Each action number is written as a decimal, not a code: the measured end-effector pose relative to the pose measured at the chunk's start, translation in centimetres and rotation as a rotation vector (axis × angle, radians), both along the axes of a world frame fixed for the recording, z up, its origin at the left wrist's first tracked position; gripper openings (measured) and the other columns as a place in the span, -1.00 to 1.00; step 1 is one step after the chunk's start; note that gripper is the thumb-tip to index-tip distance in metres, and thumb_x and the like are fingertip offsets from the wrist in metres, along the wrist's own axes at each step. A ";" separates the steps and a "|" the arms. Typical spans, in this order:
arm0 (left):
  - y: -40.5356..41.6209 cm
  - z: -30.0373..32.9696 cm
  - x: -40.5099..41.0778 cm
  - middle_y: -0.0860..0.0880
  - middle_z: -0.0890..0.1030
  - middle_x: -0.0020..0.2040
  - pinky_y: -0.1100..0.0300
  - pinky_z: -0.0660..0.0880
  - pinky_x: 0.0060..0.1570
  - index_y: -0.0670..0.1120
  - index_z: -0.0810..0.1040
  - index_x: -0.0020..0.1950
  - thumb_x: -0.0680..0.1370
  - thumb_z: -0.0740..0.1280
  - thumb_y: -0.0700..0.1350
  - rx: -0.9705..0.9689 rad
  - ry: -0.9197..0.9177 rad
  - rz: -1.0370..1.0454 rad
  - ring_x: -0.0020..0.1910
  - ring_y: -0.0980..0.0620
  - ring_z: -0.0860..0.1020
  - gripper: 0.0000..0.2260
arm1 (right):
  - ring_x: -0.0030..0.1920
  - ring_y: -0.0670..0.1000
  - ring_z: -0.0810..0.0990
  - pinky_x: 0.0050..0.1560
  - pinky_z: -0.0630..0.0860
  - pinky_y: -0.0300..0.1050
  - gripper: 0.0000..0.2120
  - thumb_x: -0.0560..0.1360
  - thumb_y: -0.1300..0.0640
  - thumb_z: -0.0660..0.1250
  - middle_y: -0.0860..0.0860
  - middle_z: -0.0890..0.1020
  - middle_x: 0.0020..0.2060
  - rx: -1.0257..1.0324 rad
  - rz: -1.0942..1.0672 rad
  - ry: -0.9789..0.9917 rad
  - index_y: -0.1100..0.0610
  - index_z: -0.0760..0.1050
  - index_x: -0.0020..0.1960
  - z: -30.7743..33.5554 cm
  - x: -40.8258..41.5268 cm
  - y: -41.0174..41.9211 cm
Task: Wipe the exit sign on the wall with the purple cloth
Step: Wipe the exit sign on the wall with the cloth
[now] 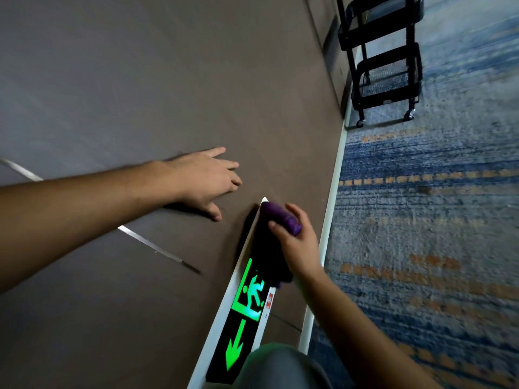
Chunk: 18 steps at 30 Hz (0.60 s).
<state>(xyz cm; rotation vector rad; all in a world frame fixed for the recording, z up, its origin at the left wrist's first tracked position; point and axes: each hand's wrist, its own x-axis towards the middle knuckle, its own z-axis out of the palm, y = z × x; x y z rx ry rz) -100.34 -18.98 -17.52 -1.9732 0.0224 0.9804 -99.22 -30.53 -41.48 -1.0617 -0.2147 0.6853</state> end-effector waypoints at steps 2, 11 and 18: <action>0.1 -0.1 0.3 0.14 0.24 0.61 -0.10 -0.08 0.61 0.01 0.34 0.57 0.52 0.27 0.36 -0.017 0.010 0.009 0.65 0.02 0.03 -0.28 | 0.11 0.04 0.68 0.23 0.65 0.11 -0.52 0.46 0.06 0.52 0.00 0.65 0.21 -0.035 -0.057 0.062 -0.18 0.51 0.34 0.5 2.5 0.6; 0.4 -0.4 0.8 0.13 0.26 0.61 -0.07 -0.06 0.60 0.00 0.38 0.55 0.52 0.29 0.35 -0.038 0.017 0.011 0.65 0.00 0.05 -0.30 | 0.19 0.11 0.65 0.27 0.60 0.09 -0.56 0.54 0.01 0.44 0.05 0.67 0.25 -0.315 0.099 -0.262 -0.12 0.51 0.41 3.1 4.4 3.8; 0.9 -0.4 0.9 0.12 0.24 0.61 -0.04 -0.08 0.59 0.02 0.34 0.58 0.51 0.29 0.36 -0.049 0.008 0.013 0.65 -0.01 0.04 -0.28 | 0.35 0.07 0.54 0.28 0.47 -0.08 -0.54 0.53 0.11 0.42 0.00 0.57 0.37 -0.361 0.024 -0.499 -0.07 0.54 0.42 2.1 -1.4 2.3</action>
